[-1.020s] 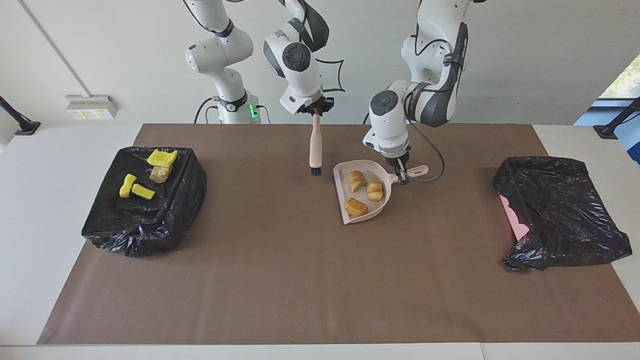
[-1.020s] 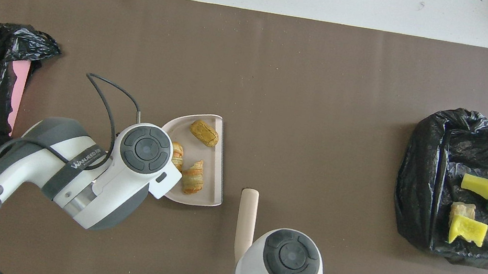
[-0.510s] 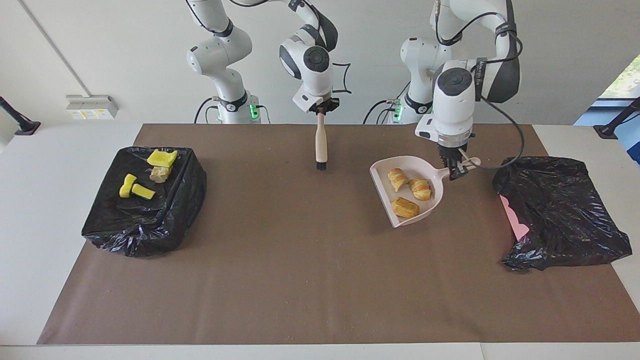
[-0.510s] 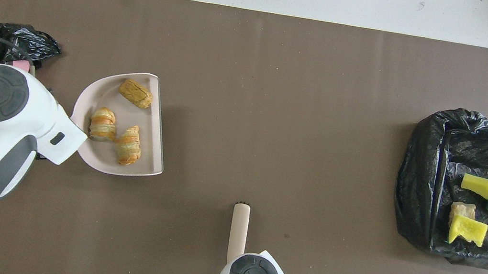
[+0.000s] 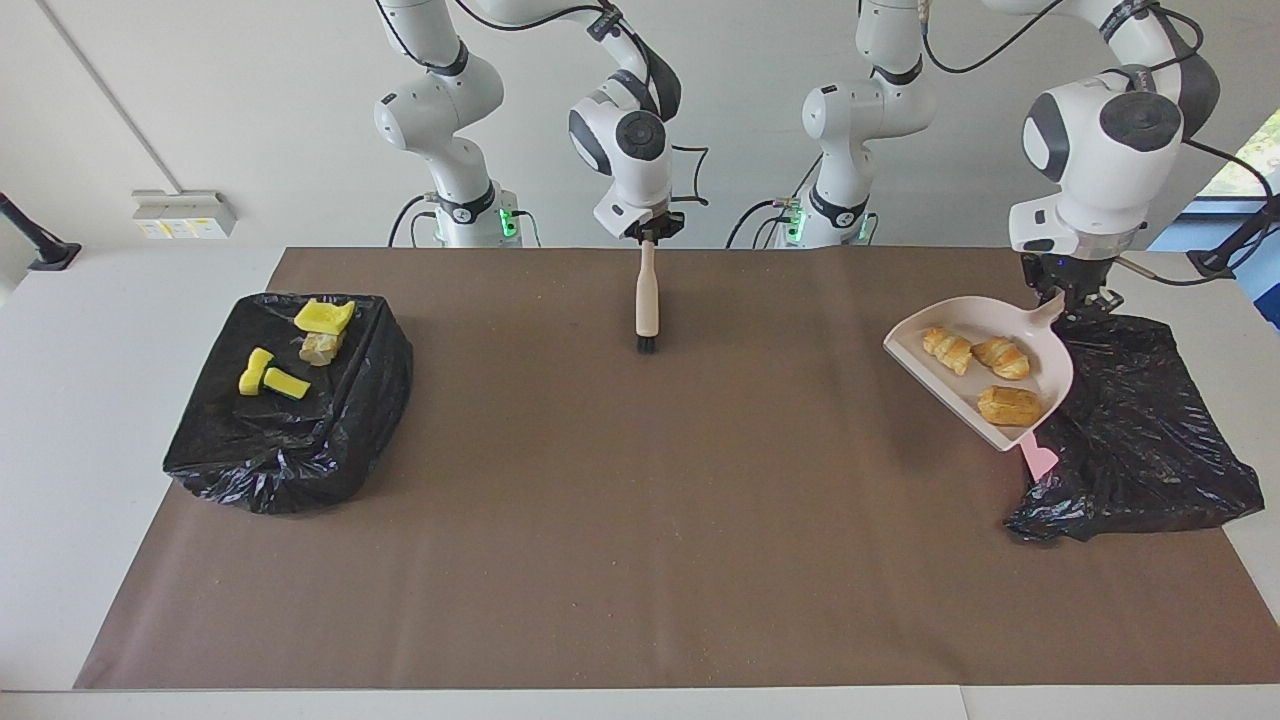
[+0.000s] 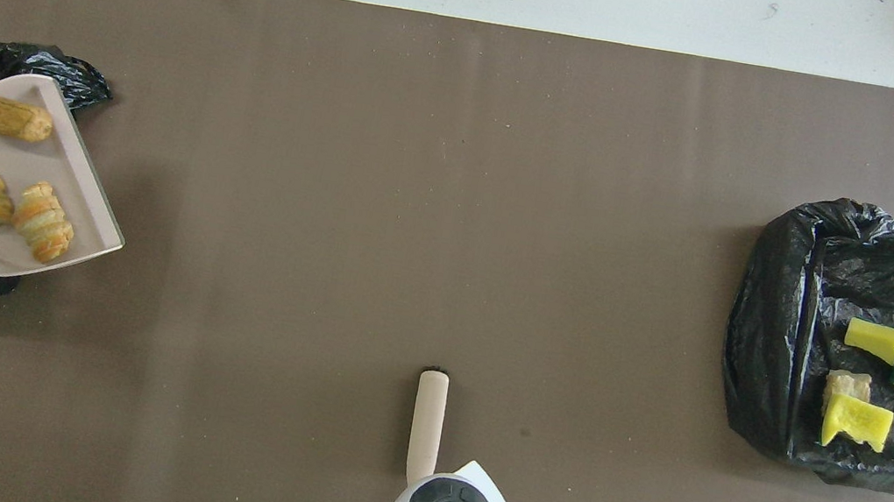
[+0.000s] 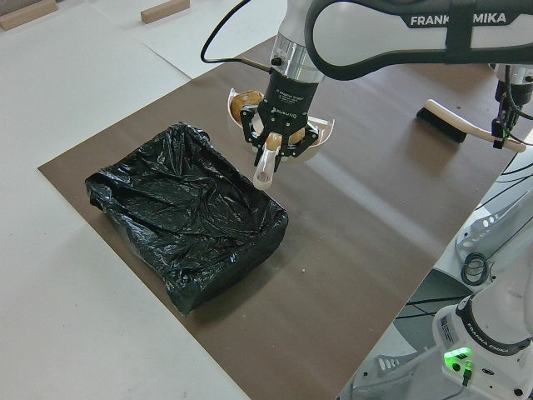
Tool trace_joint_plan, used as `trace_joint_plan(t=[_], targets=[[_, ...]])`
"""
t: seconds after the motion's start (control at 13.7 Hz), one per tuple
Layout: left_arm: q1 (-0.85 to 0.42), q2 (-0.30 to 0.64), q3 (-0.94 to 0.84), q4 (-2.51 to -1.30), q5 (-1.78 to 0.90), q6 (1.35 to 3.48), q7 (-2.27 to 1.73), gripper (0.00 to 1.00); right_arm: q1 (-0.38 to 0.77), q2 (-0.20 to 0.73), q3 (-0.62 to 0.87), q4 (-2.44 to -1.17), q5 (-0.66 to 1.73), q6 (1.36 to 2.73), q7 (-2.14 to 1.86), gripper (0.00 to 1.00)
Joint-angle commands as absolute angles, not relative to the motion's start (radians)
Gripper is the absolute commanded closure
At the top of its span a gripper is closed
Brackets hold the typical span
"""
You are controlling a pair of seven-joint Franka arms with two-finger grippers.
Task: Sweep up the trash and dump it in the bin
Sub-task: 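Tip the dustpan into the bag with the left gripper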
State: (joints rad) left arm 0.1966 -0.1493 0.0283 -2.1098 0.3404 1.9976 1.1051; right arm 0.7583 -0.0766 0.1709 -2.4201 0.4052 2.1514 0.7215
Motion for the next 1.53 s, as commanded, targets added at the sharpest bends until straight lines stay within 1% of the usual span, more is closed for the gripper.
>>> trace_joint_plan(t=[0.0,0.07,0.15,0.36,0.44,0.51,0.58,0.8,1.02,1.09,1.17,1.31,1.46], targets=[[0.339,-0.15,0.014,-2.097,0.344,2.058,1.146,1.0,0.784,-0.097,0.17,-2.457,0.376,2.203,0.716,1.0],[0.388,-0.143,0.014,-2.074,0.341,2.068,1.187,1.0,0.785,-0.097,0.172,-2.457,0.365,2.201,0.716,1.0],[0.435,-0.115,0.014,-2.027,0.312,2.065,1.247,1.0,0.784,-0.097,0.172,-2.457,0.362,2.2,0.716,1.0],[0.53,0.004,0.02,-1.852,0.288,2.049,1.525,1.0,0.784,-0.097,0.17,-2.457,0.354,2.181,0.716,1.0],[0.56,0.041,0.024,-1.797,0.301,2.043,1.563,1.0,0.782,-0.098,0.17,-2.456,0.332,2.156,0.718,1.0],[0.566,0.078,0.025,-1.746,0.358,2.036,1.569,1.0,0.781,-0.101,0.169,-2.451,0.316,2.119,0.719,1.0],[0.558,0.112,0.023,-1.7,0.474,2.013,1.571,1.0,0.773,-0.109,0.167,-2.448,0.308,2.087,0.718,1.0],[0.54,0.17,0.021,-1.674,0.638,2.014,1.571,1.0,0.764,-0.114,0.169,-2.445,0.302,2.083,0.719,1.0],[0.496,0.186,0.021,-1.678,0.742,1.982,1.569,1.0,0.758,-0.107,0.169,-2.445,0.311,2.089,0.726,1.0],[0.473,0.198,0.021,-1.677,0.783,1.947,1.568,1.0,0.733,-0.1,0.169,-2.439,0.317,2.092,0.719,0.53],[0.459,0.199,0.023,-1.677,0.798,1.918,1.568,1.0,0.726,-0.089,0.17,-2.416,0.316,2.091,0.71,0.01],[0.425,0.196,0.023,-1.675,0.828,1.858,1.565,1.0,0.698,-0.083,0.169,-2.358,0.318,2.091,0.678,0.0],[0.394,0.192,0.023,-1.671,0.865,1.774,1.559,1.0,0.629,-0.083,0.169,-2.326,0.318,2.091,0.623,0.0]])
